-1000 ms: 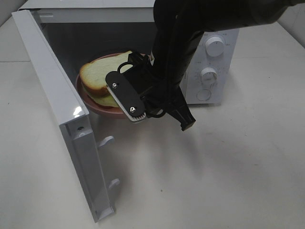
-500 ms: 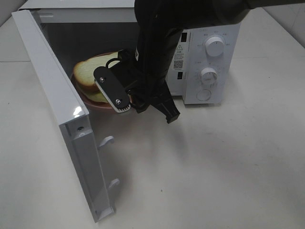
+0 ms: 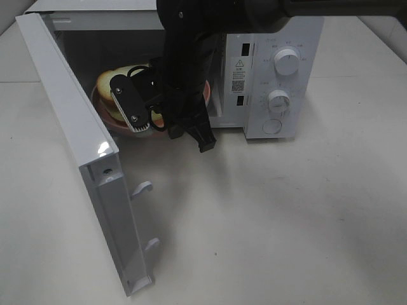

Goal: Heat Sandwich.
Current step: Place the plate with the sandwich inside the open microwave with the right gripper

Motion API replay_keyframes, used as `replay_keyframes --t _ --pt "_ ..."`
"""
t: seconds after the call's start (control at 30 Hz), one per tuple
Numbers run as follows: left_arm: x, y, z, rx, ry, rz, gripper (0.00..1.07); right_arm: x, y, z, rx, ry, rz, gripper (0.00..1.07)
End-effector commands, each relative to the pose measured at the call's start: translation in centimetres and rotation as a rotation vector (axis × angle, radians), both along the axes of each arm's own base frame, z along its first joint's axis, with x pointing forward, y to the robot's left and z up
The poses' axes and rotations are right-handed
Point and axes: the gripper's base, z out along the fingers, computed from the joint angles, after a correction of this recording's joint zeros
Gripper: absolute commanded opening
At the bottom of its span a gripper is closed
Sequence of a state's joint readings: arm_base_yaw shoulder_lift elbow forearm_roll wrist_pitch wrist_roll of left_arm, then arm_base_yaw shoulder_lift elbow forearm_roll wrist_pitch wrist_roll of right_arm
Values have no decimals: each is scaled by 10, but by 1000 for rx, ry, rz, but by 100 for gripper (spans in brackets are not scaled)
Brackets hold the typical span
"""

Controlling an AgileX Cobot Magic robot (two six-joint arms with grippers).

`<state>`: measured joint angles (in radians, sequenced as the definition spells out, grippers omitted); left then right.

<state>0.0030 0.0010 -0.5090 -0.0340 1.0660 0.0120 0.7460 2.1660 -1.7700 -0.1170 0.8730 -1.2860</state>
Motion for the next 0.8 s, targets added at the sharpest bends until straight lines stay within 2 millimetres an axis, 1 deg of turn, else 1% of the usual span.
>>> replay_keyframes --t 0.03,0.07,0.17,0.23,0.3,0.33,0.53,0.8 --pt "-1 0 2 0 -1 -6 100 8 4 5 18 -25 -26 0" --pt "-1 0 2 0 -1 -6 100 8 4 5 18 -25 -26 0" --pt "-1 0 2 0 -1 -6 100 17 10 6 37 -41 -52 0" --pt "-1 0 2 0 -1 -6 100 20 9 6 43 -42 -59 0" --pt "-1 0 2 0 -1 -6 100 24 11 4 47 -44 -68 0" --pt "-1 0 2 0 -1 -6 100 28 11 3 52 -52 -84 0" --pt "-1 0 2 0 -1 -6 100 39 8 3 61 -69 -109 0" --pt "-1 0 2 1 -1 -6 100 51 16 1 97 -109 -112 0"
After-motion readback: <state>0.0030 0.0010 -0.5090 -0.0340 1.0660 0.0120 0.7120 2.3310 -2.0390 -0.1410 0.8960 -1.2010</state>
